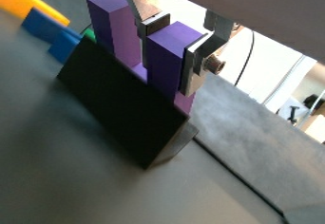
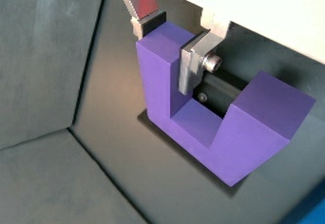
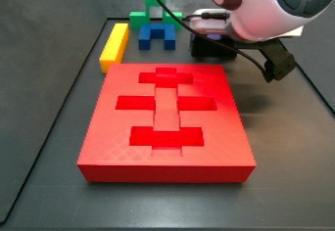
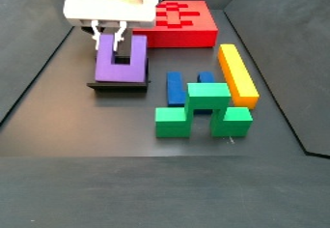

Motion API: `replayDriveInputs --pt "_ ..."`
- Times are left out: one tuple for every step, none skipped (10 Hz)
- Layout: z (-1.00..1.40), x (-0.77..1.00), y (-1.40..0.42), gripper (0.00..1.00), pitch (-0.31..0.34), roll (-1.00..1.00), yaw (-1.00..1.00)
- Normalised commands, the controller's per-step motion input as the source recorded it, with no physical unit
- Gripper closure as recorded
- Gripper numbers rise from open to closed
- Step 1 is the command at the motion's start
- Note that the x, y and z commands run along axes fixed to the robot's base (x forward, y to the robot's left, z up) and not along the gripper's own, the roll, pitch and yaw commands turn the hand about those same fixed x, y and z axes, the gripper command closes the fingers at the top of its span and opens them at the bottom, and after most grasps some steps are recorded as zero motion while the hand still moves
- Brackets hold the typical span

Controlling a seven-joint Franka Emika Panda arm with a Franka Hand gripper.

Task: Pick up the purple object. Move up. Place the purple object on the fixture. Regrasp the purple object. Move to above the board. Insert the purple object.
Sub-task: Move to above the board.

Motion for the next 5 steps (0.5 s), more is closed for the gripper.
replayDriveInputs --pt "1.4 0.01 -0.04 1.0 -0.042 -0.12 0.06" --pt "1.4 -0.01 -0.03 1.0 -0.036 -0.15 0.04" --pt "1.4 -0.01 -0.02 1.0 -0.055 -0.1 0.02" --pt "1.4 0.0 -0.03 1.0 -0.036 -0.07 0.0" --pt "1.4 -0.01 -0.03 1.0 -0.02 -0.03 -0.02"
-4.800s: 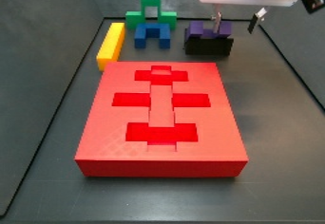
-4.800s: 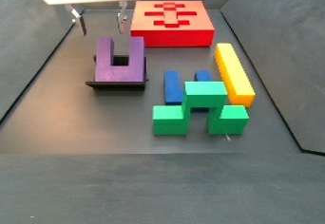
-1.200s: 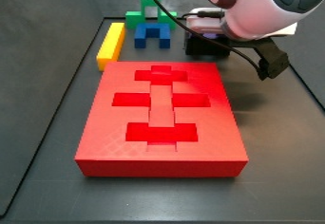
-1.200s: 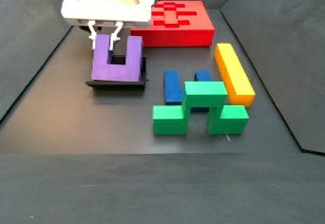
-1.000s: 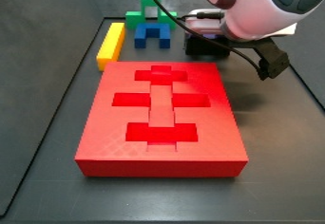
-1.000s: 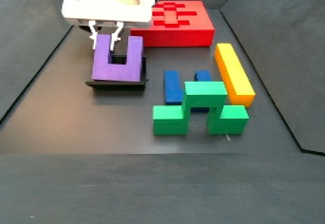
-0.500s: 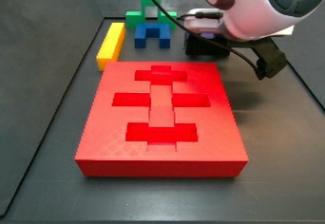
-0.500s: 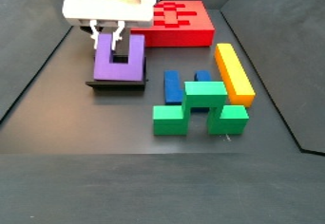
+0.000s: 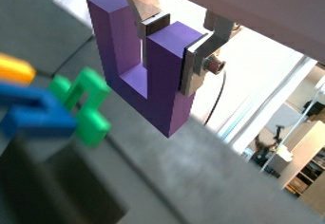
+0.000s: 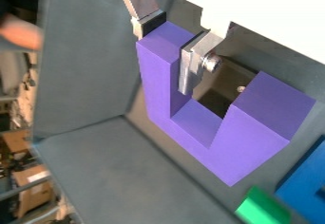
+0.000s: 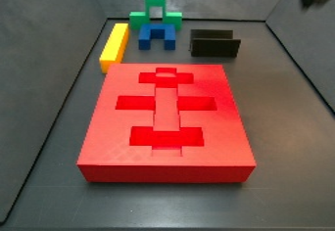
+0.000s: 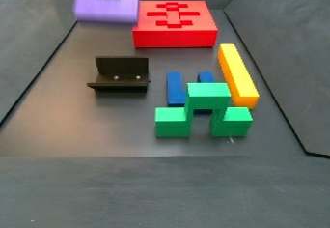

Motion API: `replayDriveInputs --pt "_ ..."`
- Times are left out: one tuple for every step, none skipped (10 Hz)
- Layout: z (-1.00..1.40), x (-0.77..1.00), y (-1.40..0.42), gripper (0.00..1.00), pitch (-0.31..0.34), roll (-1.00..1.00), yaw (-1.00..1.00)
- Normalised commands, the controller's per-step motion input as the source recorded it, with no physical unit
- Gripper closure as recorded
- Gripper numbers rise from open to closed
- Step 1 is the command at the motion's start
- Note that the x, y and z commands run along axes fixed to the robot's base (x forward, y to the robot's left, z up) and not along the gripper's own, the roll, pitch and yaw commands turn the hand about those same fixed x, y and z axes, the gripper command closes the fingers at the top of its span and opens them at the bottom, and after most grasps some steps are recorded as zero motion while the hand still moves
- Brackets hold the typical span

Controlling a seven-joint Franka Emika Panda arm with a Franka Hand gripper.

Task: Pick up the purple object. Move up. Place the purple object on the fixture. Regrasp the purple object. Move to above the board. Insert the purple object.
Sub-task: Move to above the board.

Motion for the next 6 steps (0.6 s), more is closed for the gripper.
replayDriveInputs --pt "1.4 -0.01 -0.03 1.0 -0.013 -0.02 -0.03" --pt "0.75 -0.01 -0.02 1.0 0.016 -0.01 -0.03" --pt "0.49 0.0 -0.01 1.0 0.034 -0.01 -0.03" --pt "0.22 0.02 -0.01 1.0 0.047 0.01 -0.01" --pt "0.17 0.02 -0.01 1.0 0.052 0.0 -0.01" --pt "0.29 -1.22 -1.4 1.0 0.151 -1.0 -0.03"
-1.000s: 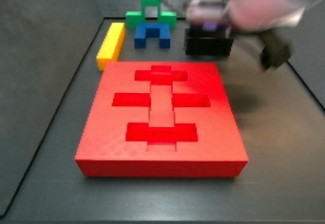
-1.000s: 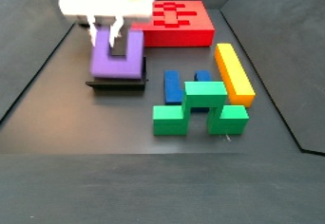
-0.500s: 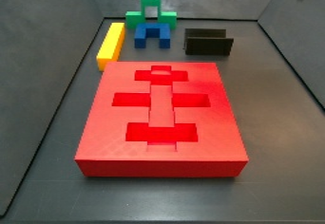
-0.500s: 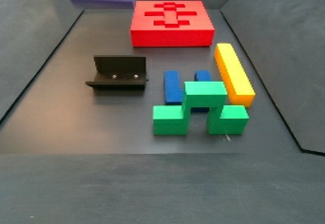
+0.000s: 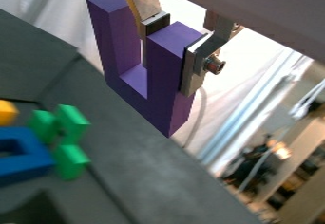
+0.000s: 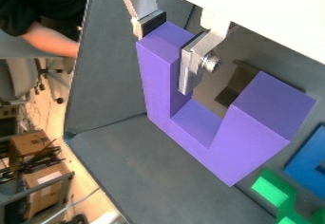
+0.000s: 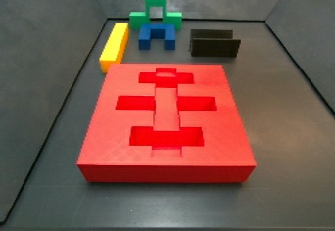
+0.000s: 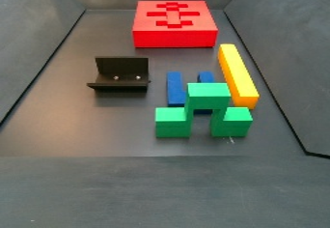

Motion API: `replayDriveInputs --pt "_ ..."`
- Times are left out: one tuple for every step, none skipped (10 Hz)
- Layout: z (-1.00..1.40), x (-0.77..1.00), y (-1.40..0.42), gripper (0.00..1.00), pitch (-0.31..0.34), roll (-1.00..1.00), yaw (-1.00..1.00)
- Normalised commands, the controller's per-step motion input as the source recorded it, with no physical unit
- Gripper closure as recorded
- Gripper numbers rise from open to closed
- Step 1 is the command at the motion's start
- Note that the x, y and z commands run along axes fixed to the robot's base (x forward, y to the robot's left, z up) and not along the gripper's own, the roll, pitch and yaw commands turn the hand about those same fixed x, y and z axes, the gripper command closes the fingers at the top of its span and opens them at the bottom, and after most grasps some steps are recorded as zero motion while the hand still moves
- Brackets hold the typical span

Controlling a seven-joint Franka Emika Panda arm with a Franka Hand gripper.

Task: Pick up the purple object. Move up. Place the purple object on the fixture. Regrasp the purple object. Move to above the board. Insert the purple object.
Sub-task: Move to above the board.

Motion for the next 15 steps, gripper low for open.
replayDriveInputs --pt "0.27 -1.23 -1.4 1.0 0.152 -1.0 -0.03" --pt "0.3 -1.33 -1.4 1.0 0.126 -1.0 -0.02" --pt "0.27 -1.36 -1.4 1.0 0.131 -1.0 0.0" --pt "0.29 -1.34 -1.4 1.0 0.131 -1.0 0.01" --pt "0.28 -1.36 -1.4 1.0 0.132 -1.0 0.01" --pt "0.07 -0.42 -0.38 1.0 0.117 -1.0 0.03" --pt "0.01 -0.17 -0.11 1.0 0.111 -1.0 0.04" --pt "-0.02 0.0 0.03 1.0 0.125 -1.0 0.03" --pt "0.03 -0.05 -0.02 1.0 0.101 -1.0 0.04" --pt "0.01 -0.08 0.01 1.0 0.061 -1.0 0.05" --pt "0.0 -0.07 0.03 1.0 0.046 -1.0 0.05" --pt "0.01 -0.06 0.04 1.0 0.016 -0.76 0.03" --pt "0.0 -0.05 0.03 1.0 -0.008 -0.54 0.02" --pt "0.0 -0.04 0.01 1.0 -0.02 -0.31 0.01" --pt "0.01 -0.03 0.01 1.0 -0.019 -0.24 0.0"
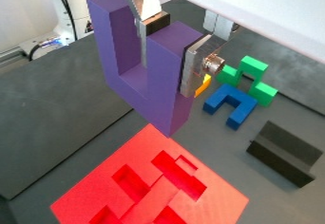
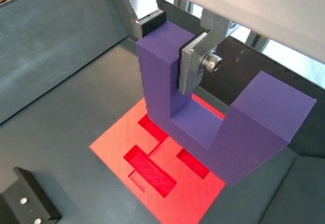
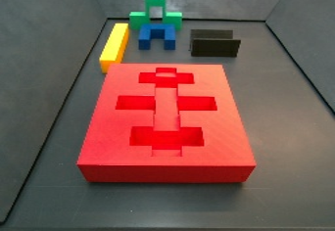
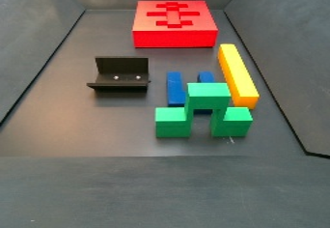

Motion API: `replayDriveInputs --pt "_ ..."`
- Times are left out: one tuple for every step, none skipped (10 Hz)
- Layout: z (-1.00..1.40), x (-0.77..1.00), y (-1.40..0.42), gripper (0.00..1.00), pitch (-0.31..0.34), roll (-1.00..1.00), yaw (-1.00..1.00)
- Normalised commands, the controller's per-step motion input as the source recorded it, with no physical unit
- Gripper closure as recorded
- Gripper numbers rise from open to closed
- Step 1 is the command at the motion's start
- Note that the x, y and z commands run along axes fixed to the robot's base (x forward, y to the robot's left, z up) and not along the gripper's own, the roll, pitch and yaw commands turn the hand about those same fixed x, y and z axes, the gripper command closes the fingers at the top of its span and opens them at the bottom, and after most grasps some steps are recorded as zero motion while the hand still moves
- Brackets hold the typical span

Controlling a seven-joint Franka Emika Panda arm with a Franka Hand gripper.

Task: Pick up the purple object. Move up. Place the purple object on the fixture. Regrasp the purple object. Move to above the board. Insert the purple object.
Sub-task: Insert the purple object.

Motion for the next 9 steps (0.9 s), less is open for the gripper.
replayDriveInputs --pt "-0.12 0.02 0.0 1.0 -0.05 0.0 0.0" --pt "-0.23 0.06 0.0 1.0 -0.147 -0.01 0.01" --pt "-0.31 0.02 0.0 1.0 -0.28 -0.07 0.08" --pt "-0.44 0.06 -0.24 1.0 -0.4 -0.04 0.13" --pt "-0.37 0.07 -0.29 1.0 -0.434 -0.08 0.14" --pt "-0.37 0.07 -0.27 1.0 -0.434 -0.08 0.18" --pt "-0.36 0.0 -0.24 1.0 -0.44 -0.06 0.22" --pt "-0.36 0.0 -0.41 1.0 -0.433 0.0 0.25" --pt "-0.39 0.0 -0.48 1.0 -0.413 0.07 0.22"
